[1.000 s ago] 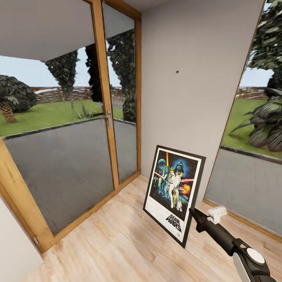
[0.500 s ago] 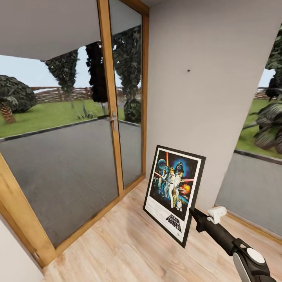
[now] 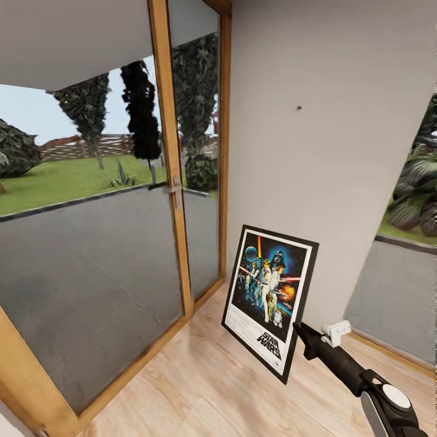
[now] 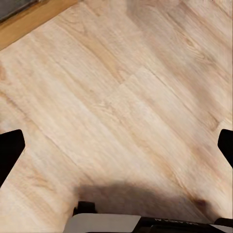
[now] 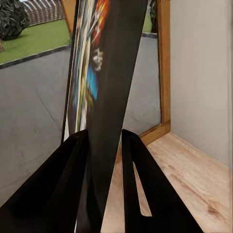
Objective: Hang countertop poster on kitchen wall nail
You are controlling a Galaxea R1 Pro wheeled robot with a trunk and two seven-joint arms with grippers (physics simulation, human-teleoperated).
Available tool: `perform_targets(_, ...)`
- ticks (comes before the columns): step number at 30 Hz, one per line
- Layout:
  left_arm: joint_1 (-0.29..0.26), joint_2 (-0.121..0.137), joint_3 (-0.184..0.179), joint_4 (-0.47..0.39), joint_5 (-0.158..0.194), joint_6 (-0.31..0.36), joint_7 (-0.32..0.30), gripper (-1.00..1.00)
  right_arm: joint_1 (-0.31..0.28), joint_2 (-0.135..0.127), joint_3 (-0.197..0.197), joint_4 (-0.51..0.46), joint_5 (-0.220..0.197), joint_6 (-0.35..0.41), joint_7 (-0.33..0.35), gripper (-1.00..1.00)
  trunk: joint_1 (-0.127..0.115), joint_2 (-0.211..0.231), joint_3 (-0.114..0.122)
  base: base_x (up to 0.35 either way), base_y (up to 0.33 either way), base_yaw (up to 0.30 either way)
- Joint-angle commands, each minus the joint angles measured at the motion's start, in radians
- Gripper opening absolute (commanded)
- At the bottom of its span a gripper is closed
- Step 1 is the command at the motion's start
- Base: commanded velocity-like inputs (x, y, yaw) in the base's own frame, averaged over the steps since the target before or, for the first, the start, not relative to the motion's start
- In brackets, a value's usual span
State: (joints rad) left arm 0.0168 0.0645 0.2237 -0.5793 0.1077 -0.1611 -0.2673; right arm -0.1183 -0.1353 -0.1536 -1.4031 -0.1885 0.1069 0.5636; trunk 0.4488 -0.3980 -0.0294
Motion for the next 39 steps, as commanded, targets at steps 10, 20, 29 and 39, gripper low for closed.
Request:
perform_targets(10, 0.0, 0.0, 0.002, -0.001, 0.01, 0.002, -0.008, 1.0, -0.001, 0.0, -0.001, -0.001, -0.012, 0.011, 0.007, -1.0, 0.001, -0.002, -0.002, 0.291, 0.235, -0.288)
perform_targets(20, 0.0, 0.0, 0.002, 0.002, 0.01, 0.002, -0.008, 1.0, -0.001, 0.0, -0.001, -0.001, -0.012, 0.011, 0.007, -1.0, 0.001, -0.002, 0.0, 0.283, 0.245, -0.299)
perform_targets(29, 0.0, 0.0, 0.002, 0.002, 0.01, 0.002, -0.008, 1.0, -0.001, 0.0, -0.001, -0.001, -0.012, 0.011, 0.007, -1.0, 0.001, -0.002, 0.003, 0.269, 0.261, -0.3)
perform_targets(39, 0.0, 0.0, 0.002, 0.004, 0.01, 0.0, -0.008, 1.0, -0.001, 0.0, -0.001, -0.001, -0.012, 0.011, 0.007, -1.0, 0.001, -0.002, 0.008, 0.163, 0.166, -0.3)
